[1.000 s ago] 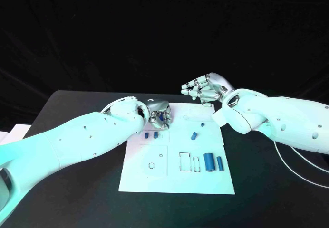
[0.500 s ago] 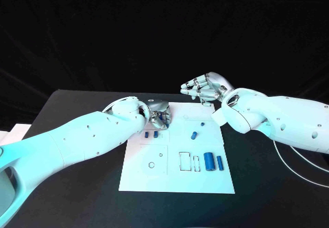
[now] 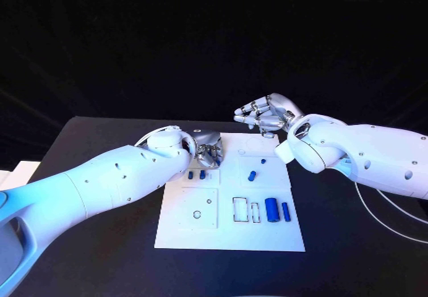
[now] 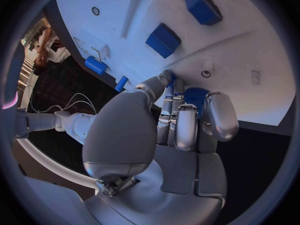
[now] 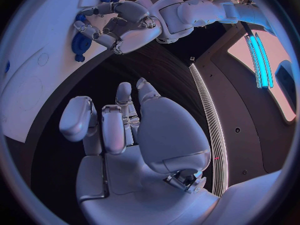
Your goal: Assemble the parts on the task board
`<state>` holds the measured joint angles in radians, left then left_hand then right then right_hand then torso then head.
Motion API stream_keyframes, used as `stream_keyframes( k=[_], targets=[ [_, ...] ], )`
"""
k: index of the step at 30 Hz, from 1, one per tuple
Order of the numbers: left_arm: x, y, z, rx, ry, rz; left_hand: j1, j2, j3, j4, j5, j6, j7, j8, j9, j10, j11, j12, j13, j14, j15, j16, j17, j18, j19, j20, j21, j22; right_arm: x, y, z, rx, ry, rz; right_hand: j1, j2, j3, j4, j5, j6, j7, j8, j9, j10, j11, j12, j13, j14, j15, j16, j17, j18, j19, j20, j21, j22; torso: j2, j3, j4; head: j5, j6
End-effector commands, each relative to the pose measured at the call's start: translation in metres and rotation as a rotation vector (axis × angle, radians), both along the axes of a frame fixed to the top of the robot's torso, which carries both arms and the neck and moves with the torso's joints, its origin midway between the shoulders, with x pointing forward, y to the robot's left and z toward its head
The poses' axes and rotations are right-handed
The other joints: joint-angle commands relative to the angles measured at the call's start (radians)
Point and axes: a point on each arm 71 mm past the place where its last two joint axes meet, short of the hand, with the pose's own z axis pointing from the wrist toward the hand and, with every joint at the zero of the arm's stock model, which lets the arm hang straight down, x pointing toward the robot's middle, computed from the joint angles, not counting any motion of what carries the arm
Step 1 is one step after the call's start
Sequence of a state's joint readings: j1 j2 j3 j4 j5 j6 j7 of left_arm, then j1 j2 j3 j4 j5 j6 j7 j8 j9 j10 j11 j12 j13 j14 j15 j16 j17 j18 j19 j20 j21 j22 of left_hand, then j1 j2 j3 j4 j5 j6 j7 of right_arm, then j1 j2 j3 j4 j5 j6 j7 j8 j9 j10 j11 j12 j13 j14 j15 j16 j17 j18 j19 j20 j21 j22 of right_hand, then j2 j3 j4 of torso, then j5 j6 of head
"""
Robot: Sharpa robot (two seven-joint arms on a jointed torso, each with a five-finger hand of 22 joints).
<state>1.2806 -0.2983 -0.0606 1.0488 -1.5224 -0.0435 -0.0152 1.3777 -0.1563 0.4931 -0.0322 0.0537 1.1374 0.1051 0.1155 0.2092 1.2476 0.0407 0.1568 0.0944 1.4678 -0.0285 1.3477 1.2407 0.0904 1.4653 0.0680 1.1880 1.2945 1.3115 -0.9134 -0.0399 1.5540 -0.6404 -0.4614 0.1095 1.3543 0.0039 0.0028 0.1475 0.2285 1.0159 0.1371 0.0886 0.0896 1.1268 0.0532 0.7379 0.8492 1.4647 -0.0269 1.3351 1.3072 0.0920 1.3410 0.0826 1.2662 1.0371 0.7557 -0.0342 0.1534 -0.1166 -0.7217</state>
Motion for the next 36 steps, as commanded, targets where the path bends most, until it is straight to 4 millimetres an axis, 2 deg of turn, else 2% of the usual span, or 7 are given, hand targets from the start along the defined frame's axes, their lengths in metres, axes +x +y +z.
stream_keyframes(
  k=[1, 8, 15, 21, 29, 33, 36],
  targets=[
    [-0.002, 0.000, -0.007, 0.011, 0.018, 0.007, 0.007, 0.019, 0.013, -0.006, -0.005, 0.008, 0.003, 0.001, -0.002, 0.010, 0.001, -0.008, 0.003, 0.032, -0.009, 0.006, -0.001, -0.014, 0.022, -0.005, 0.006, 0.005, -0.001, 0.002, 0.000, -0.002, -0.008, 0.014, 0.006, 0.007, -0.003, -0.005, 0.005, -0.002, 0.003, -0.005, -0.001, -0.005, -0.001, -0.001, 0.001, 0.033, 0.004, -0.003, 0.001, 0.013, -0.005, -0.002, -0.004, -0.001, 0.000, 0.0005, -0.0004, 0.001, 0.000],
    [0.001, 0.006, -0.006, -0.024, 0.017, 0.055, 0.022, 0.034, 0.031, -0.026, -0.004, 0.019, 0.013, -0.001, -0.005, 0.021, 0.005, -0.011, 0.007, 0.033, -0.006, 0.006, -0.006, -0.016, 0.021, -0.005, 0.017, 0.016, -0.001, 0.002, 0.000, -0.002, -0.008, 0.014, 0.006, 0.007, -0.003, -0.005, 0.005, -0.002, 0.003, -0.005, -0.001, -0.005, -0.001, -0.001, 0.001, 0.033, 0.004, -0.003, 0.001, 0.013, -0.005, -0.002, -0.004, -0.001, 0.001, 0.0002, -0.0013, 0.000, 0.002],
    [0.000, 0.013, 0.004, -0.116, 0.013, 0.080, 0.030, 0.038, 0.041, -0.042, -0.004, 0.024, 0.021, -0.004, -0.008, 0.027, 0.009, -0.015, 0.011, 0.034, -0.004, 0.009, -0.006, -0.018, 0.022, -0.004, 0.025, 0.024, -0.001, 0.001, 0.000, -0.002, -0.008, 0.011, 0.006, 0.007, -0.003, -0.005, 0.005, -0.002, 0.003, -0.005, -0.001, -0.005, -0.001, -0.001, 0.001, 0.033, 0.004, -0.003, 0.001, 0.013, -0.005, -0.002, -0.004, -0.001, 0.000, -0.0009, -0.0016, -0.003, 0.003],
    [-0.002, 0.028, 0.020, -0.182, 0.030, 0.098, 0.028, 0.036, 0.044, -0.047, -0.004, 0.022, 0.024, -0.008, -0.010, 0.025, 0.012, -0.019, 0.011, 0.035, -0.002, 0.010, -0.006, -0.018, 0.022, -0.002, 0.028, 0.027, -0.001, -0.002, 0.000, -0.004, -0.008, 0.004, 0.006, 0.007, -0.003, -0.005, 0.005, -0.002, 0.003, -0.005, -0.001, -0.005, -0.001, -0.001, 0.001, 0.033, 0.004, -0.003, 0.001, 0.013, -0.005, -0.002, -0.004, -0.001, -0.004, 0.0010, 0.0030, -0.007, 0.005],
    [-0.001, 0.056, 0.033, -0.178, 0.054, 0.138, 0.023, 0.035, 0.043, -0.047, -0.004, 0.023, 0.024, -0.009, -0.011, 0.025, 0.013, -0.022, 0.012, 0.034, -0.001, 0.008, -0.009, -0.019, 0.023, -0.001, 0.032, 0.030, 0.000, -0.004, 0.000, -0.005, -0.009, -0.002, 0.005, 0.007, -0.003, -0.005, 0.005, -0.002, 0.004, -0.005, -0.001, -0.006, 0.000, -0.001, 0.000, 0.033, 0.004, -0.003, 0.001, 0.013, -0.005, -0.002, -0.005, -0.001, -0.014, -0.0001, 0.0154, -0.009, -0.001],
    [0.000, 0.067, 0.032, -0.158, 0.072, 0.152, 0.021, 0.033, 0.043, -0.047, -0.004, 0.024, 0.024, -0.010, -0.012, 0.025, 0.013, -0.023, 0.013, 0.034, -0.001, 0.007, -0.011, -0.020, 0.023, -0.001, 0.034, 0.032, 0.000, -0.004, 0.000, -0.005, -0.008, -0.003, 0.005, 0.007, -0.003, -0.005, 0.005, -0.002, 0.004, -0.005, -0.001, -0.006, 0.000, -0.001, 0.000, 0.033, 0.004, -0.003, 0.001, 0.013, -0.005, -0.002, -0.005, -0.001, -0.014, -0.0018, 0.0181, -0.012, -0.003],
    [0.001, 0.072, 0.029, -0.142, 0.088, 0.159, 0.019, 0.032, 0.042, -0.047, -0.004, 0.024, 0.025, -0.010, -0.012, 0.025, 0.013, -0.024, 0.013, 0.033, 0.000, 0.006, -0.013, -0.019, 0.022, -0.001, 0.033, 0.031, 0.000, -0.004, 0.000, -0.005, -0.008, -0.003, 0.005, 0.007, -0.003, -0.005, 0.005, -0.002, 0.004, -0.005, -0.001, -0.006, 0.000, -0.001, 0.000, 0.033, 0.004, -0.003, 0.001, 0.013, -0.005, -0.002, -0.005, -0.001, -0.013, -0.0022, 0.0167, -0.010, -0.003]
  ],
)
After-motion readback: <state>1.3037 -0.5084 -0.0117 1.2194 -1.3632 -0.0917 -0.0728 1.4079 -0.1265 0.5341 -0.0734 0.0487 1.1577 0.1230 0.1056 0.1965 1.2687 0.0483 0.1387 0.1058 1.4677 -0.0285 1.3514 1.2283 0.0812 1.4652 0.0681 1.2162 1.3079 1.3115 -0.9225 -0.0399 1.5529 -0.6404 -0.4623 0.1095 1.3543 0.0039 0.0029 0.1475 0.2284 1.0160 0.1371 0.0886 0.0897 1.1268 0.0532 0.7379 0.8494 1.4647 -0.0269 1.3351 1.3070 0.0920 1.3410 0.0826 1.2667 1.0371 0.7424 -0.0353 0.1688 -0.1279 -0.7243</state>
